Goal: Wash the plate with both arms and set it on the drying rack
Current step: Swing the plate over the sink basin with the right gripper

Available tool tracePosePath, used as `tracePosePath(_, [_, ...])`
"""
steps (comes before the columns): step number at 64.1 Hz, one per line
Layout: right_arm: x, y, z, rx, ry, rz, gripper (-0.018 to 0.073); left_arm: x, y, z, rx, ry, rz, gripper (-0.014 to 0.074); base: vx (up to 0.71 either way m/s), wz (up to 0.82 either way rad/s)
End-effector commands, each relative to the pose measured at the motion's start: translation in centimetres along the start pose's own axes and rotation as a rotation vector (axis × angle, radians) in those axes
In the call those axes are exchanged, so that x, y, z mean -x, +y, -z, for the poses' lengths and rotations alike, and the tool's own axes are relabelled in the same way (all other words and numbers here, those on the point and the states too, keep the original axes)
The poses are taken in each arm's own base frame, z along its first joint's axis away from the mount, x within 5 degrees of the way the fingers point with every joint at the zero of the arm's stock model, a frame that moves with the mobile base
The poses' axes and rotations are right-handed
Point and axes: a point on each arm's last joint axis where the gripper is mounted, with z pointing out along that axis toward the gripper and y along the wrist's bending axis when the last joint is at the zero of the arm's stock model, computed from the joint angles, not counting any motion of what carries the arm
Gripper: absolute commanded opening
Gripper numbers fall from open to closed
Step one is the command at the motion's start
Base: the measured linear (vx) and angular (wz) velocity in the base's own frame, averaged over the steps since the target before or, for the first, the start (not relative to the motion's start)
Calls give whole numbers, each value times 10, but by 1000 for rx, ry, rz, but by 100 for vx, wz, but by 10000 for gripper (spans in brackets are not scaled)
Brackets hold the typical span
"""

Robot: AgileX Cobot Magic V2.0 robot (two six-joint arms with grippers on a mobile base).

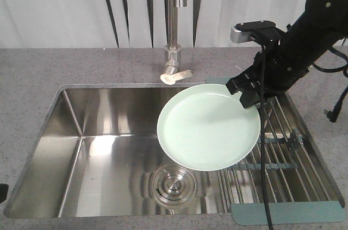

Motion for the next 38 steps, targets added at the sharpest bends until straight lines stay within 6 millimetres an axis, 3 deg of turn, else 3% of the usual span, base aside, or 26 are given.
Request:
tracePosePath(1, [-1, 18, 41, 54, -119, 41, -4, 12, -1, 5, -1, -86, 19, 125, 0, 0])
tracePosePath(12, [-2, 37, 55, 179, -194, 49, -4, 12, -1, 5, -1, -86, 19, 125, 0, 0])
tracePosePath(29, [19, 78, 45, 198, -340, 102, -4, 12, -1, 5, -1, -86, 19, 125, 0, 0])
tracePosePath(38, [33, 78, 47, 156, -488, 56, -4, 12, -1, 5, -1, -86, 19, 125, 0, 0])
